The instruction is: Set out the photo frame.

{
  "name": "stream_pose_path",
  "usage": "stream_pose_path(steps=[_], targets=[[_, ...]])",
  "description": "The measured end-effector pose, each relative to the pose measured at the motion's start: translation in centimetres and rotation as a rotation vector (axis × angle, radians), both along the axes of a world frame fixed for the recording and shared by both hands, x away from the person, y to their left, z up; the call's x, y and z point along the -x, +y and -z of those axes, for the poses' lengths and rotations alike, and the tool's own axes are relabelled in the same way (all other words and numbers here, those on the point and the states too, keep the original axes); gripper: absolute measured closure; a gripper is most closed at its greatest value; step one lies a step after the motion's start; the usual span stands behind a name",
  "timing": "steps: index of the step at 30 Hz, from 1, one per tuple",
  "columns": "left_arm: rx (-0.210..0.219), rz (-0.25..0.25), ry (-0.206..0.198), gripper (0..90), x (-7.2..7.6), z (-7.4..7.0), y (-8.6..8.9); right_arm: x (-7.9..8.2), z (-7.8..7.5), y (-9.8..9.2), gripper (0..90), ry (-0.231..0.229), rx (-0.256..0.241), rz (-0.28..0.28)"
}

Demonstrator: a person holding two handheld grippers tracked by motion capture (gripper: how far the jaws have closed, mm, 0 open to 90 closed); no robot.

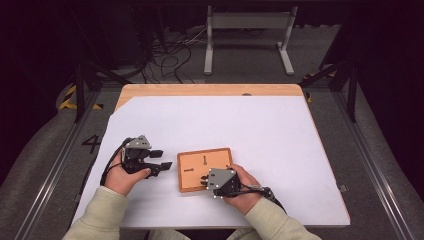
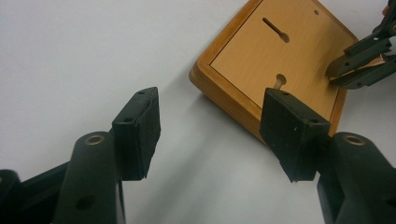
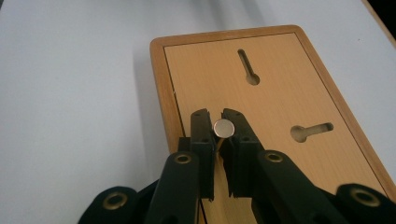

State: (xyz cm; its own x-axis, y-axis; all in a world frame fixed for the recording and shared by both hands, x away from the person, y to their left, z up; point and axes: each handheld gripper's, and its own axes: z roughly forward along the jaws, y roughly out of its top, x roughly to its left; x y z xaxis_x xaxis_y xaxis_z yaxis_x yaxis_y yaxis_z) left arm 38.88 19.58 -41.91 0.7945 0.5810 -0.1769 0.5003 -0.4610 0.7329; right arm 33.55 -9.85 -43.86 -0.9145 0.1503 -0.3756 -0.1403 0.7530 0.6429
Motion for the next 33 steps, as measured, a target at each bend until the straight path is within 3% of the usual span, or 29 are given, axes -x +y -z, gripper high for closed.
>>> stream_pose_path(steps=[9, 17, 24, 27, 33], targets=[[0.021, 0.032, 0.032, 34.7, -0.2, 0.3, -0.9, 1.1, 0.3, 0.0, 83.9, -0.089, 0.018, -0.014], [0.053, 0.041, 0.045, 29.7, -0.5, 0.6, -1.5, 1.5, 0.4, 0.0, 83.8, -0.118, 0.021, -0.015], [0.086, 0.032, 0.078, 27.4, -1.2, 1.2, -2.1, 1.7, 0.5, -0.1, 83.7, -0.142, 0.025, -0.02], [0.123, 0.03, 0.109, 25.8, -1.4, 1.5, -2.5, 1.9, 0.6, -0.1, 83.8, -0.152, 0.027, -0.022], [0.135, 0.032, 0.135, 23.1, -1.9, 2.0, -3.2, 2.1, 0.6, -0.1, 83.9, -0.174, 0.035, -0.024]])
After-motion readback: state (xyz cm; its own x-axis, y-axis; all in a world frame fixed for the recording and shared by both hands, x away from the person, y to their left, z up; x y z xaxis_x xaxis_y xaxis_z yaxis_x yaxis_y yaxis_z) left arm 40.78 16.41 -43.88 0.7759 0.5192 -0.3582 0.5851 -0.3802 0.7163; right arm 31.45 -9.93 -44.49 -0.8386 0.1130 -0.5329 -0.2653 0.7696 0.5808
